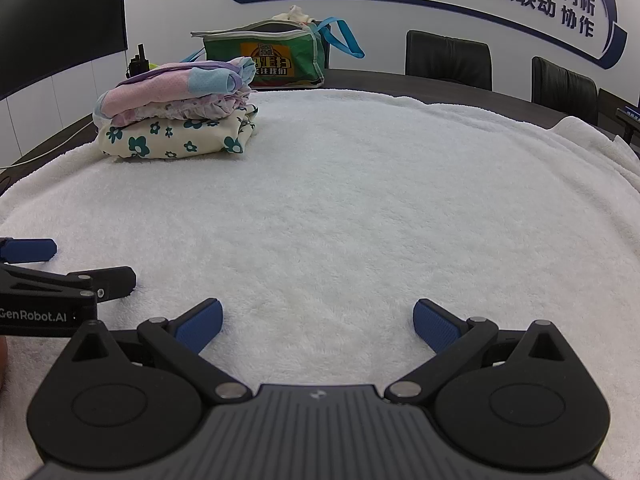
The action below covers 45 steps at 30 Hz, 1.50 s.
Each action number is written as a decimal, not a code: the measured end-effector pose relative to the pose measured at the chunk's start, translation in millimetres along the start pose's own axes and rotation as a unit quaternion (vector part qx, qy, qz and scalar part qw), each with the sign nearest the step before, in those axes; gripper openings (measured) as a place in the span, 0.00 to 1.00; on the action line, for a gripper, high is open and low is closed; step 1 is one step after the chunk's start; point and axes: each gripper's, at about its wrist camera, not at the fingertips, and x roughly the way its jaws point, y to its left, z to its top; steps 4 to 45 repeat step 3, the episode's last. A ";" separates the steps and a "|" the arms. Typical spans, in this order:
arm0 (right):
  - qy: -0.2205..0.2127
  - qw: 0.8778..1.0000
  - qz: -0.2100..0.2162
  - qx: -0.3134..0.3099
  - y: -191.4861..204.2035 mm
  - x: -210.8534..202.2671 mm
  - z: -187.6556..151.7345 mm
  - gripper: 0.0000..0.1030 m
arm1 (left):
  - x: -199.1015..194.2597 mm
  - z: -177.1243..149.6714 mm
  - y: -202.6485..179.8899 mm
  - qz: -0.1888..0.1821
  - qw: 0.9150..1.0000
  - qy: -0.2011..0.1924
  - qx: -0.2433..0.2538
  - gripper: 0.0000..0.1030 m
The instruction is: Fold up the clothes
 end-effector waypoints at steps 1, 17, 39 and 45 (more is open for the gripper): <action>0.000 1.000 0.000 0.000 0.0 0.0 0.0 1.00 | -0.1 0.0 0.0 0.000 1.000 0.000 0.000 1.00; 0.000 1.000 0.000 0.000 0.0 -0.1 -0.1 1.00 | -0.1 -0.2 0.5 -0.001 1.000 -0.001 -0.001 1.00; 0.000 1.000 0.000 0.000 0.0 -0.1 -0.1 1.00 | -0.1 -0.2 0.5 -0.001 1.000 -0.001 -0.001 1.00; 0.000 1.000 0.000 0.000 0.0 -0.1 -0.1 1.00 | -0.1 -0.2 0.5 -0.001 1.000 -0.001 -0.001 1.00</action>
